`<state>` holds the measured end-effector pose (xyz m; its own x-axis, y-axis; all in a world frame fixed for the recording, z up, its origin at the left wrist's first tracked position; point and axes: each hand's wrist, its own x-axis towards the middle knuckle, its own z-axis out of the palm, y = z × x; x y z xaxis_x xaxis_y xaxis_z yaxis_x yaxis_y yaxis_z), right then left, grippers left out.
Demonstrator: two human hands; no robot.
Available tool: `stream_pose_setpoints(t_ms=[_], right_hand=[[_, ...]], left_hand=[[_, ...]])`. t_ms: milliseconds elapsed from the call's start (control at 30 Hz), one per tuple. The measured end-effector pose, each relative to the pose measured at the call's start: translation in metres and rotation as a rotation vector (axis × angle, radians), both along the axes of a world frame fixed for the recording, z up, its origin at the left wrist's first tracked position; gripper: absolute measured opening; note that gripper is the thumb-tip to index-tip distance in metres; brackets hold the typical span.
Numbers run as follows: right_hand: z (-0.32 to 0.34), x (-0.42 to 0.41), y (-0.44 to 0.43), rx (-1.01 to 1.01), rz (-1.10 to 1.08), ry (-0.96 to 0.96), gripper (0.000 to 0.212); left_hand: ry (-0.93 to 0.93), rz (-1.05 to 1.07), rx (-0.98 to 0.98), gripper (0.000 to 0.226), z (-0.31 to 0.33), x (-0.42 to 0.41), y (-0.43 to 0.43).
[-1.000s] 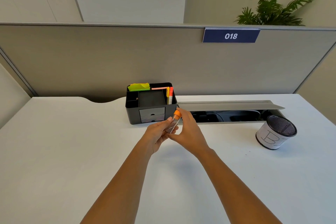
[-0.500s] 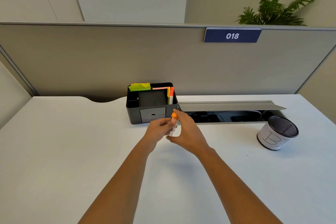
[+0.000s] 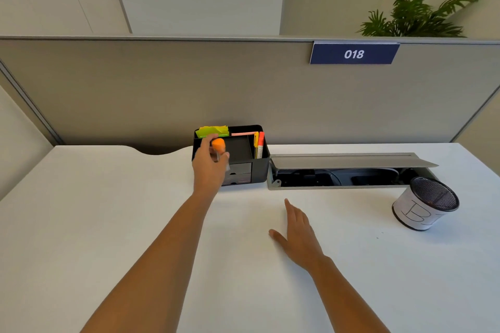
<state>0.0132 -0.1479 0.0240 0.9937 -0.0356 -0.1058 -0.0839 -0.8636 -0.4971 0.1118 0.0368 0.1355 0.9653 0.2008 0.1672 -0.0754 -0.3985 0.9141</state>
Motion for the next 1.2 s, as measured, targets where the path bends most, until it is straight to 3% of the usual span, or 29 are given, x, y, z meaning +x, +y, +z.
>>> stream_pose_setpoints(t_ms=[67, 200, 533, 800, 1200], right_hand=[[-0.011, -0.004, -0.001, -0.051, 0.008, 0.011, 0.083], [-0.032, -0.002, -0.003, -0.087, 0.010, -0.058, 0.108], [-0.041, -0.007, 0.002, -0.162, -0.017, -0.124, 0.095], [-0.045, -0.006, 0.002, -0.184, -0.039, -0.160, 0.083], [-0.041, -0.009, 0.002, -0.172, -0.024, -0.128, 0.087]], left_hand=[[-0.045, 0.042, 0.019, 0.041, 0.006, 0.009, 0.009], [-0.082, 0.109, 0.080, 0.031, 0.014, 0.023, 0.022], [0.069, 0.117, 0.252, 0.031, -0.001, 0.042, 0.031], [0.183, 0.048, 0.517, 0.036, -0.015, 0.057, 0.030], [0.340, 0.043, 0.800, 0.028, -0.004, 0.079, 0.022]])
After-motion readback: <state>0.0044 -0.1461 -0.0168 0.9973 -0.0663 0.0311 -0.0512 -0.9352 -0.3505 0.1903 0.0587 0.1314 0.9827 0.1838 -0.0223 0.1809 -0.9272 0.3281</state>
